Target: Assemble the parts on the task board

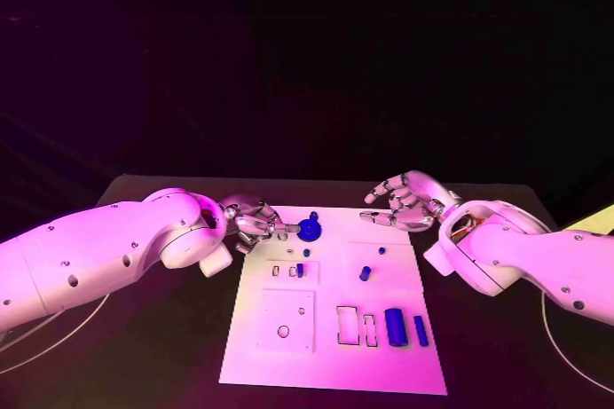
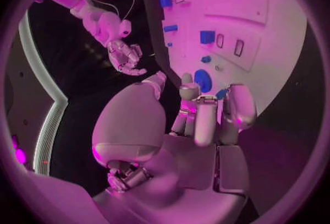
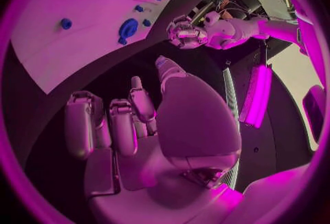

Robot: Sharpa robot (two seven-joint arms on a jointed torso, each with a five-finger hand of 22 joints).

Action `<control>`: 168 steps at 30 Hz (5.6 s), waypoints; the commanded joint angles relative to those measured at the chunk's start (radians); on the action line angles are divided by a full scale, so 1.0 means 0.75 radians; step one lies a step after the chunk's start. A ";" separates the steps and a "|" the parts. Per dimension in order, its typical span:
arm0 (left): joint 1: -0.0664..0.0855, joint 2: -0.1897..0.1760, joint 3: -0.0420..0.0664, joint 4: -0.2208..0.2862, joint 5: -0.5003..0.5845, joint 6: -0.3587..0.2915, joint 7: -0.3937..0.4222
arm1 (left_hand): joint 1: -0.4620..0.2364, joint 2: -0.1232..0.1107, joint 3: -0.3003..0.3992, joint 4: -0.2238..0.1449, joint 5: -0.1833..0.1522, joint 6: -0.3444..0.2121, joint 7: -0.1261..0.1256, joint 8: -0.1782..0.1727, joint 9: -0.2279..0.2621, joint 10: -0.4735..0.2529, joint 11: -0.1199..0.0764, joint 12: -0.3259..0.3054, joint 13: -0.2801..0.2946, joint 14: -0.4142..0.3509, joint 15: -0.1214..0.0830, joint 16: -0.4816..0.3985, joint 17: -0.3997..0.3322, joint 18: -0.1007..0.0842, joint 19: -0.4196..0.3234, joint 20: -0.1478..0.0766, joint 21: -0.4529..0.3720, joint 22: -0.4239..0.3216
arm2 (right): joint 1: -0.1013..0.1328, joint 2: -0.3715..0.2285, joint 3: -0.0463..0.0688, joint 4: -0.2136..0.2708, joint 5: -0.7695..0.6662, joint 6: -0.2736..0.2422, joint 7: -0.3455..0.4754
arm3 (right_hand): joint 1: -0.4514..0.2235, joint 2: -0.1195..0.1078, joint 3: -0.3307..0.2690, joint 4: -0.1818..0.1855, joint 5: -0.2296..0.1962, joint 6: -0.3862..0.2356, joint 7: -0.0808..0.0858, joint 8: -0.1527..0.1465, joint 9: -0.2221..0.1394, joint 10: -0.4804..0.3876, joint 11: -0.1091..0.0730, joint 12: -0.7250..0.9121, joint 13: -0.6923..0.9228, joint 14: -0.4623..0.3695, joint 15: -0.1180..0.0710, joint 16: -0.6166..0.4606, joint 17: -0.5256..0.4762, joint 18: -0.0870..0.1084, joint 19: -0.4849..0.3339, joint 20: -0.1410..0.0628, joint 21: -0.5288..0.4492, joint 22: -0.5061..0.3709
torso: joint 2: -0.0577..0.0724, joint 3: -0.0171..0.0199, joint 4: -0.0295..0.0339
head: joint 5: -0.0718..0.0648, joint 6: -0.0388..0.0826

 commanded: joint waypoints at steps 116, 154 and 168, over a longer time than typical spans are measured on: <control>0.038 0.291 -0.079 -0.219 -0.139 0.394 -0.282 | 0.173 -0.006 0.597 -0.160 0.002 -0.006 -0.034 0.032 0.146 0.011 -0.037 -0.038 -0.022 0.088 -0.037 0.018 0.206 -0.028 0.033 -0.031 0.043 0.084 | 0.007 0.068 0.000 -0.129 0.121 0.028 -0.034 | -0.039 0.056 0.029 0.000 -0.004 -0.003 -0.008 0.034 0.002 -0.005 -0.011 -0.008 -0.012 0.113 -0.015 -0.017 0.254 0.017 -0.016 -0.011 -0.034 0.225 | -0.010 0.0039 0.0074 | 0.018 -0.060; 0.017 0.185 -0.082 -0.067 -0.477 0.144 -0.232 | -0.039 -0.153 0.894 -0.385 0.384 0.066 -0.056 0.081 0.242 0.130 -0.060 0.015 0.056 0.110 -0.062 0.047 0.250 -0.044 0.097 -0.052 0.084 0.176 | 0.005 0.054 0.000 -0.122 0.123 0.022 -0.035 | -0.040 0.060 0.034 0.001 0.010 -0.004 -0.009 0.038 0.001 -0.010 -0.011 -0.013 -0.017 0.112 -0.015 -0.018 0.253 0.017 -0.016 -0.012 -0.035 0.226 | -0.011 0.0050 0.0082 | 0.036 -0.061; -0.013 0.186 -0.090 -0.053 -0.509 0.171 -0.261 | -0.041 -0.154 0.894 -0.385 0.389 0.068 -0.056 0.081 0.243 0.133 -0.061 0.017 0.058 0.109 -0.063 0.045 0.248 -0.044 0.098 -0.052 0.084 0.176 | 0.000 0.057 0.000 -0.121 0.123 0.025 -0.035 | -0.040 0.060 0.034 0.001 0.010 -0.004 -0.009 0.038 0.001 -0.010 -0.011 -0.013 -0.017 0.112 -0.015 -0.018 0.253 0.017 -0.016 -0.012 -0.035 0.226 | -0.011 0.0034 0.0072 | 0.038 -0.067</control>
